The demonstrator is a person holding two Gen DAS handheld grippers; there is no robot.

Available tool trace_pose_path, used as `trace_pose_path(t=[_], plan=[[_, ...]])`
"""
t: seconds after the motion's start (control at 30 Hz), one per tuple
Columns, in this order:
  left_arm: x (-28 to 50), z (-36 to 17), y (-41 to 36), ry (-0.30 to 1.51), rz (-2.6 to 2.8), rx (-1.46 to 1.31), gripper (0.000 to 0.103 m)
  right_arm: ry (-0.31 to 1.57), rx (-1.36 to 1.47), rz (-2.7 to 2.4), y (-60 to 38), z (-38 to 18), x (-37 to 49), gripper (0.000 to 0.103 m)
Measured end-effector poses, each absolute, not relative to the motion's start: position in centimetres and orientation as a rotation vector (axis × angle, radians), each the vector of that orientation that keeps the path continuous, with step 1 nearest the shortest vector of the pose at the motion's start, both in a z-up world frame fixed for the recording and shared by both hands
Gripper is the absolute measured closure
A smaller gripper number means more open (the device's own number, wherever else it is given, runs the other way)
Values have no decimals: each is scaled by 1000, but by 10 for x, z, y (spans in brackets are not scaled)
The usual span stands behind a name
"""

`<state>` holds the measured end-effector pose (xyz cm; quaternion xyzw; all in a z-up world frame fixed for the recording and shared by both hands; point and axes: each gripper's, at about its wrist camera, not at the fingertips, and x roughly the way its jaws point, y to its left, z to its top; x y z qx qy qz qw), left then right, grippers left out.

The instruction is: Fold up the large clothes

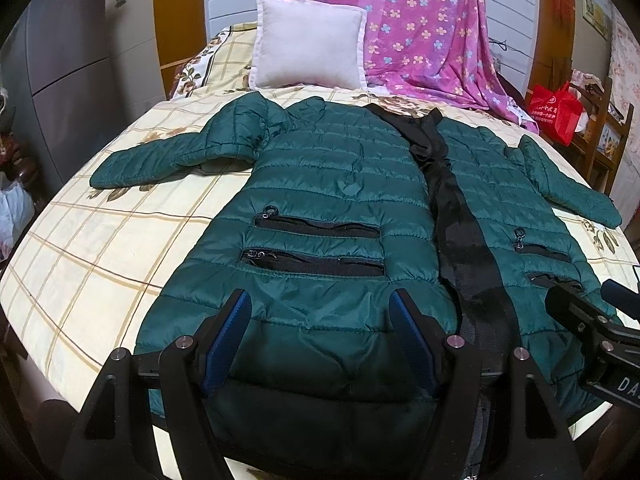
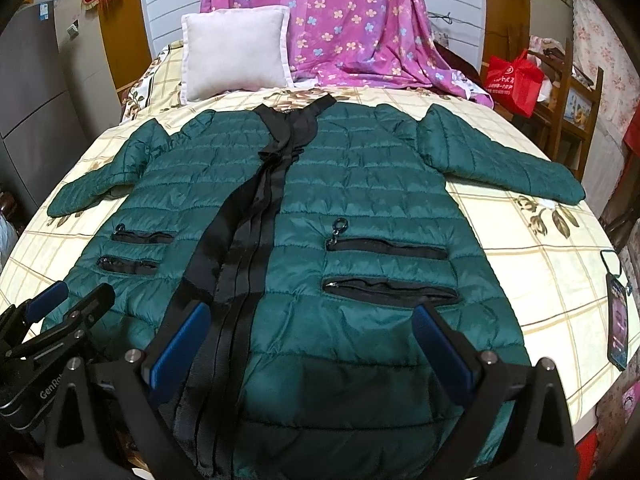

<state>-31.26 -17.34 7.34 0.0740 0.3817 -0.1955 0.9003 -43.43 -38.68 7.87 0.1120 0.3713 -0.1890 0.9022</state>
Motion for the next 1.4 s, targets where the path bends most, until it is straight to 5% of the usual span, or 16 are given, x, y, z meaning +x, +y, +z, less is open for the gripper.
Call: trace_pose_path(t=[1.4], plan=[[-285,77,-184,784,-385,146,59,747,231,-398,-404,87,-404,1]])
